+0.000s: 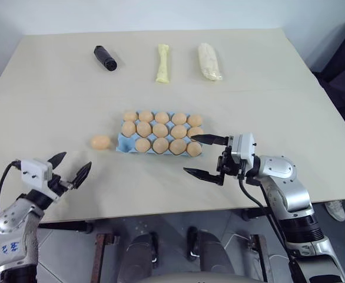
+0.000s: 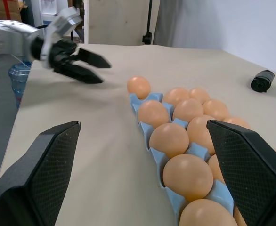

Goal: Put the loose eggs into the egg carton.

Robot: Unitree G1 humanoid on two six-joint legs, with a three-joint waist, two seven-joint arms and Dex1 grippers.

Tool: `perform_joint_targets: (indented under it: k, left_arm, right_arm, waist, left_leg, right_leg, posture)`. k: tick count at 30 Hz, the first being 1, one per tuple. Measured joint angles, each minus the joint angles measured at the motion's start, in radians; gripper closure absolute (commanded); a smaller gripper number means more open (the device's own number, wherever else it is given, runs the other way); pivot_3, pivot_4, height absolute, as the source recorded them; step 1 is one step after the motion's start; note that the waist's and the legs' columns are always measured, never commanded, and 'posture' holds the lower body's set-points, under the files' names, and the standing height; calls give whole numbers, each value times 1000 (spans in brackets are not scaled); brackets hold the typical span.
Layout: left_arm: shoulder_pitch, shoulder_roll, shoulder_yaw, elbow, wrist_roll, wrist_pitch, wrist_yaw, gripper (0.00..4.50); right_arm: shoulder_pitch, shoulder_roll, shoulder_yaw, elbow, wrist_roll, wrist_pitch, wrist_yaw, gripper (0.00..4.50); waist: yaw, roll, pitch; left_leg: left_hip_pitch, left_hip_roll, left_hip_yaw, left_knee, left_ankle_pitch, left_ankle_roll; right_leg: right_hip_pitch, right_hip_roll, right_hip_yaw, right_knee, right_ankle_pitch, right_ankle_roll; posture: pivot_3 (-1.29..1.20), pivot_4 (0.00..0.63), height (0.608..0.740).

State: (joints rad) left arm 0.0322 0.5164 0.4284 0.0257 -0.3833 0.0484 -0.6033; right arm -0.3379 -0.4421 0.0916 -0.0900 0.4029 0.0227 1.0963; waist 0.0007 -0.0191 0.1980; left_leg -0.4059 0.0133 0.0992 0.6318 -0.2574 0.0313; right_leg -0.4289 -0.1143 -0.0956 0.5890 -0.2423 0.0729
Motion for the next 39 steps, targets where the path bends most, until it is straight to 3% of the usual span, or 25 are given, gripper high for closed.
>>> perform_joint_targets:
  k: [14, 17, 20, 24, 28, 32, 39]
  left_arm:
    - [-366, 16, -176, 302, 83, 22, -48, 45]
    - [-382, 15, -209, 334, 106, 20, -57, 646]
    - [-381, 12, -211, 348, 115, 14, -48, 1678]
    - [-369, 16, -203, 346, 114, 3, -47, 2590]
    - [-349, 15, -173, 321, 70, -2, -82, 2619]
    - [-361, 14, -160, 179, -12, 14, -132, 2619]
    - [-391, -14, -256, 109, -12, 41, -177, 2619]
  right_arm:
    - [8, -9, -4, -7, -7, 6, -27, 0]
    - [8, -9, -4, -16, -7, 8, -37, 0]
    - [8, -10, -4, -24, -7, 8, -42, 0]
    - [9, -10, -4, -24, -7, 8, -49, 0]
    - [9, -12, -4, -24, -7, 8, -53, 0]
    - [8, -14, -4, -23, -7, 8, -54, 0]
    - [3, -13, -3, -19, -8, 7, -54, 0]
  waist:
    - [-2, 0, 0]
    - [-3, 0, 0]
    - [-2, 0, 0]
    - [-3, 0, 0]
    - [-2, 0, 0]
    - [1, 0, 0]
    - [-3, 0, 0]
  left_leg:
    - [1, 2, 5, 4, -3, -1]
    - [2, 2, 7, 5, -4, 0]
    - [2, 3, 6, 5, -4, -1]
    - [2, 3, 6, 5, -4, -1]
    - [2, 3, 6, 5, -4, -1]
    - [2, 3, 5, 5, -4, -1]
    - [2, 3, 7, 6, -4, -1]
  right_leg:
    - [-2, -2, -15, 7, 1, -1]
    - [-2, -2, -16, 7, 2, 0]
    - [-2, -2, -14, 7, 2, 0]
    - [-2, -3, -12, 7, 2, 0]
    - [-2, -3, -12, 7, 2, -1]
    - [-1, -4, -12, 7, 2, -1]
    - [-1, -2, -12, 7, 2, -1]
  posture:
    - [0, 150, 740]
    - [0, 150, 740]
    - [0, 150, 740]
    - [0, 150, 740]
    - [0, 150, 740]
    - [0, 150, 740]
    - [0, 150, 740]
